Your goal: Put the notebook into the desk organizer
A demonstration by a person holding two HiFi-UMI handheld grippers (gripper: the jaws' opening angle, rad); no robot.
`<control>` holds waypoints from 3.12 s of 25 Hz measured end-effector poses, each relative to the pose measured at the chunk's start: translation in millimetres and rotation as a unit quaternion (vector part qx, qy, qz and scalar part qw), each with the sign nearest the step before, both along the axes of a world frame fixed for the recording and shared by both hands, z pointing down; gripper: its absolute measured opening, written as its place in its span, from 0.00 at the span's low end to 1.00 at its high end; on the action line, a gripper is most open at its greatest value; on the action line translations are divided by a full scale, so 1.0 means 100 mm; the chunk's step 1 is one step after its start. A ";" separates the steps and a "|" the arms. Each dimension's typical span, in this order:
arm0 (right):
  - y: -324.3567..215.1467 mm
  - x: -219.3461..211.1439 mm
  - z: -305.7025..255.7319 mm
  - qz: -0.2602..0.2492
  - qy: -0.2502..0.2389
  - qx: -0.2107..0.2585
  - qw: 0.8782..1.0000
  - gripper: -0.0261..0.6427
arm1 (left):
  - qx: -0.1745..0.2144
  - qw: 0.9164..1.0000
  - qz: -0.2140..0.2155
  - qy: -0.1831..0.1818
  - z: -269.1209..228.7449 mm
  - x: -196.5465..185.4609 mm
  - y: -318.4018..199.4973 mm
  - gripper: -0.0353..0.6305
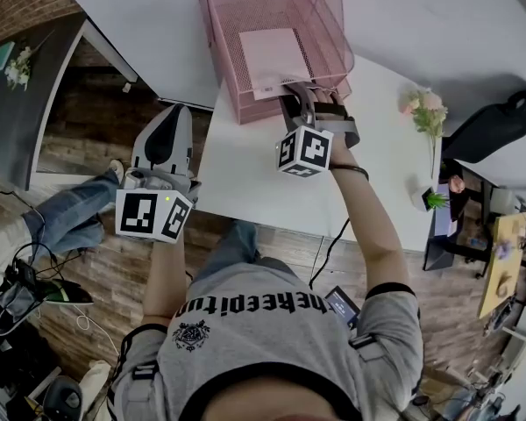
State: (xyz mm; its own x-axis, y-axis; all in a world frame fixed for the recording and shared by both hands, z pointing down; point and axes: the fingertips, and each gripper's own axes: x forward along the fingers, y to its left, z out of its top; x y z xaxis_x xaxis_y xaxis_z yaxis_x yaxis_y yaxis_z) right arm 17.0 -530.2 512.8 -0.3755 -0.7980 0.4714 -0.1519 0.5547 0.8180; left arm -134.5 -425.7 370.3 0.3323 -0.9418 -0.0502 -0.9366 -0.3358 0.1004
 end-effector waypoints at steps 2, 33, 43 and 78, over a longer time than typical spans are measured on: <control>0.04 0.00 -0.01 -0.003 -0.012 -0.023 1.000 0.12 | 0.001 1.000 -0.001 0.000 -0.01 0.00 0.01 0.06; 0.60 -0.06 -0.33 0.024 -0.239 -0.184 0.953 0.30 | 0.014 1.000 0.018 0.000 -0.12 0.13 0.14 0.06; 0.77 0.20 -0.87 0.083 -0.398 -0.170 0.897 0.04 | 0.034 0.998 0.045 -0.002 -0.31 0.36 0.31 0.06; 1.81 0.79 -1.86 0.113 -0.542 -0.056 0.831 0.04 | 0.088 0.990 0.108 -0.013 -0.81 0.93 0.96 0.06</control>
